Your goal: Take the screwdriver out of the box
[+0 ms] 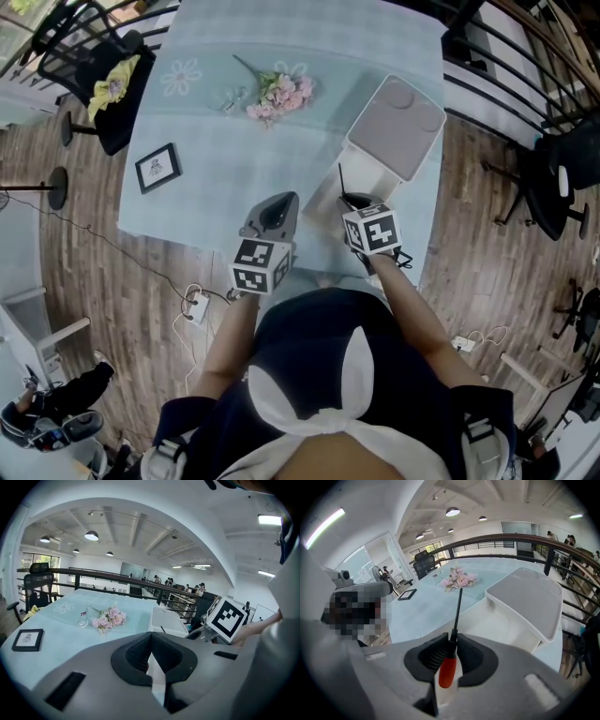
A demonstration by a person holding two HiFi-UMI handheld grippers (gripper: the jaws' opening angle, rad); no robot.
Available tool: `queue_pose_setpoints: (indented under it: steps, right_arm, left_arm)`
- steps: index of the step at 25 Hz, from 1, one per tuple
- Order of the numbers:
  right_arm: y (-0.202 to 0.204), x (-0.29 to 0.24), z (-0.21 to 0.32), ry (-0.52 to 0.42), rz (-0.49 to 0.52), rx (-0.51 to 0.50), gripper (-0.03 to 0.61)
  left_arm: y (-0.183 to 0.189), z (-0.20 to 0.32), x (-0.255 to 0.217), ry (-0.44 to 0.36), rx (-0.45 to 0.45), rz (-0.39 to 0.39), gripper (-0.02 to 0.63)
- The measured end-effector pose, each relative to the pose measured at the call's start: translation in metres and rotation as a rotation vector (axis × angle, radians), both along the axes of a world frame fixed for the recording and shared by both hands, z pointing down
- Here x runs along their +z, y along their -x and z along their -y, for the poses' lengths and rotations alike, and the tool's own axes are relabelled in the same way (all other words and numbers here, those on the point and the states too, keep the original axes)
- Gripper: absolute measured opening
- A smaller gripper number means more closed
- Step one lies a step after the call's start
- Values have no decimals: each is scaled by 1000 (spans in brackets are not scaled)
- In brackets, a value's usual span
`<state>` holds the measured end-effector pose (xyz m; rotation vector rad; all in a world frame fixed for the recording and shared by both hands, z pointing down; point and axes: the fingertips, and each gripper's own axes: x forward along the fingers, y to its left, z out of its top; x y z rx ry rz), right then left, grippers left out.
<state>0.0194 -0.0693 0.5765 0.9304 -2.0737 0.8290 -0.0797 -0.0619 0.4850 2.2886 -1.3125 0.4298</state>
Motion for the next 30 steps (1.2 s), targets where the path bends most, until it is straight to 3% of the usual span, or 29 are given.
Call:
queue_pose_setpoints:
  steps: [30]
  right_arm:
    - [-1,-95,-15,-166,129,-92,57]
  left_arm:
    - [-25,-29,-18,-25,-15,1,15]
